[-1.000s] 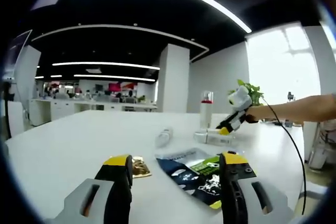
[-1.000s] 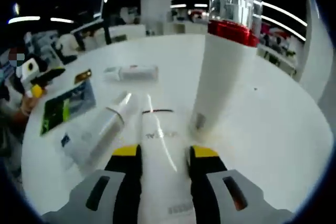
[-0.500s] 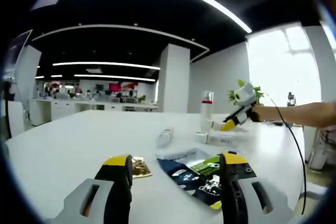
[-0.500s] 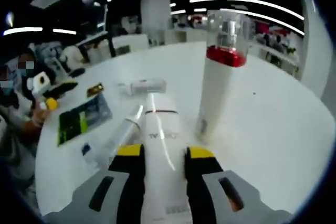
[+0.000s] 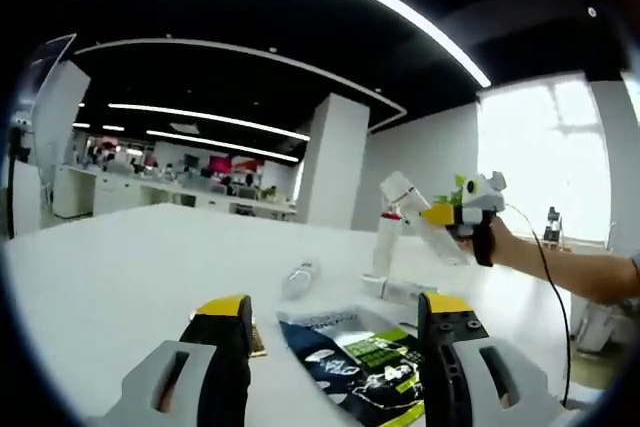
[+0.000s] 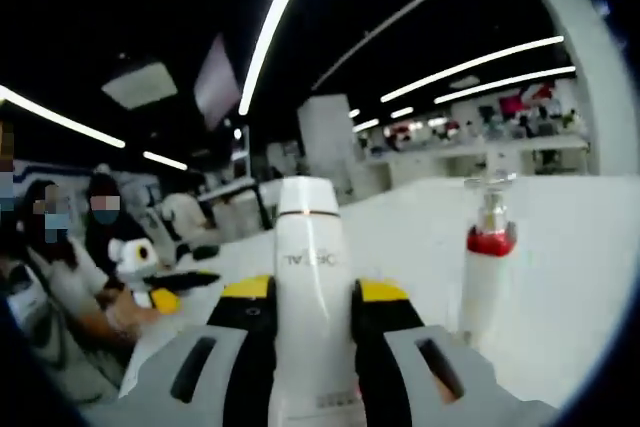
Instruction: Arrange the skincare products in the storage area until every visible bottle or jar stands upright without overlapping.
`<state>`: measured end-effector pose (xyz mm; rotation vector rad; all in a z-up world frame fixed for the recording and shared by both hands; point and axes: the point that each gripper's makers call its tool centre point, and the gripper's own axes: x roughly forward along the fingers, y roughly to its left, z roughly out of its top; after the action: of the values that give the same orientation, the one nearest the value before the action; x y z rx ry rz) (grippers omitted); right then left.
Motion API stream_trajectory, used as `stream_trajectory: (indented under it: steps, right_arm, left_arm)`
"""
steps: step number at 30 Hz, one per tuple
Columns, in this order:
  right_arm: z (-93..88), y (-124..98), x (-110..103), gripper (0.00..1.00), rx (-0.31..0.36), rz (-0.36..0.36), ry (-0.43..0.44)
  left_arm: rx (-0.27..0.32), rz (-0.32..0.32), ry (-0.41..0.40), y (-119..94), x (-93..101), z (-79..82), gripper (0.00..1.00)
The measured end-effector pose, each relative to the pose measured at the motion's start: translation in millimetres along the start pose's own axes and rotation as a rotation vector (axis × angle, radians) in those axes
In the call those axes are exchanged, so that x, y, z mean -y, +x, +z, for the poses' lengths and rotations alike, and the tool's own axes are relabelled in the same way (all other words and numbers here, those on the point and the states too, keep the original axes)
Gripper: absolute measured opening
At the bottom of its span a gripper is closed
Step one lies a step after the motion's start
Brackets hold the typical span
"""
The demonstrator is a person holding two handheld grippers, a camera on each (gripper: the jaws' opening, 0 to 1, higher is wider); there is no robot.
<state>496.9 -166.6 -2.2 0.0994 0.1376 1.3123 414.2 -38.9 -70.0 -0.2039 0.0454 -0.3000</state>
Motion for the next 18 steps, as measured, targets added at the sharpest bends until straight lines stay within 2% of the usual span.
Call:
stream_trajectory:
  steps: [1, 4, 6, 8, 10, 14, 18]
  right_arm:
    - [2.2, 3.3, -11.2, 0.27, 0.028, 0.007, 0.009]
    - [9.8, 9.4, -24.5, 0.27, 0.106, 0.005, 0.022]
    - [9.4, 12.9, -25.6, 0.27, 0.117, 0.012, 0.041]
    - [11.0, 17.5, -20.1, 0.27, 0.16, -0.038, 0.074]
    - [17.5, 21.3, -10.7, 0.27, 0.216, -0.047, 0.11]
    - [29.8, 26.7, -5.0, 0.28, 0.313, -0.043, 0.094]
    - [35.6, 36.2, -10.6, 0.28, 0.341, -0.056, 0.057]
  left_arm:
    - [-0.001, -0.018, 0.014, 4.8, 6.7, 0.0, 0.69]
    - [0.008, -0.094, 0.034, 18.0, 29.2, 4.0, 0.69]
    - [0.012, -0.129, 0.04, 26.8, 41.0, 6.6, 0.69]
    - [-0.003, -0.153, 0.037, 38.9, 52.5, 7.6, 0.69]
    - [-0.004, -0.173, 0.061, 51.1, 62.6, 8.7, 0.69]
    - [-0.034, -0.223, 0.072, 70.1, 82.5, 2.8, 0.68]
    - [-0.024, -0.233, 0.068, 78.9, 89.5, -0.1, 0.64]
